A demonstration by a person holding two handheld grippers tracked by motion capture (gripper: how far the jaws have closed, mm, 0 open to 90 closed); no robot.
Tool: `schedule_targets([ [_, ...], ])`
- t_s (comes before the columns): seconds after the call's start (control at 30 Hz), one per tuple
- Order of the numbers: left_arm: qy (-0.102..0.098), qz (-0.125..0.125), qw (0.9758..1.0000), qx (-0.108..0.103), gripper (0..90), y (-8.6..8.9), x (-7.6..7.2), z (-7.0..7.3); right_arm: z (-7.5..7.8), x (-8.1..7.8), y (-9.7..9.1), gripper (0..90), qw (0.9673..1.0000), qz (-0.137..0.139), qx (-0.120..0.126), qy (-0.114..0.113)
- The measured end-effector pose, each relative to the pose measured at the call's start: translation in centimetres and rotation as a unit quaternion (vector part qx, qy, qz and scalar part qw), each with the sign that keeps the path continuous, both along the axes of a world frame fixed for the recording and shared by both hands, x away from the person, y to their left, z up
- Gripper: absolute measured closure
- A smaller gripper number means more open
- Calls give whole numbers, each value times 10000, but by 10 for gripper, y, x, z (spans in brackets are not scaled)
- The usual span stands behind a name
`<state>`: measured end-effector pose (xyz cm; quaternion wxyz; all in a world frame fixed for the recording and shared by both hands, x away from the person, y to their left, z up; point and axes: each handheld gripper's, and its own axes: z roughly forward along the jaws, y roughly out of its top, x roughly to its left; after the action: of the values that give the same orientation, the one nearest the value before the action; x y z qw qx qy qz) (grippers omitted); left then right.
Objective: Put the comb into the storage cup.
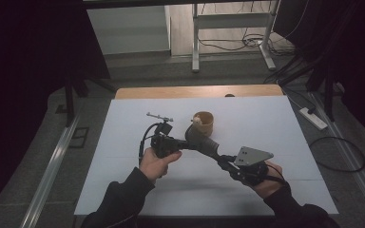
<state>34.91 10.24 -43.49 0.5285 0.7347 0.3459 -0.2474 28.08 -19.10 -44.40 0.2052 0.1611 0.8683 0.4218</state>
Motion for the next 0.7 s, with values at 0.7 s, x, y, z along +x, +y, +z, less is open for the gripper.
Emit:
schedule_targets([
  [0.7, -257, 71, 9996, 131, 826, 2, -2, 6, -4, 4, 0, 495, 9997, -178, 12, 160],
])
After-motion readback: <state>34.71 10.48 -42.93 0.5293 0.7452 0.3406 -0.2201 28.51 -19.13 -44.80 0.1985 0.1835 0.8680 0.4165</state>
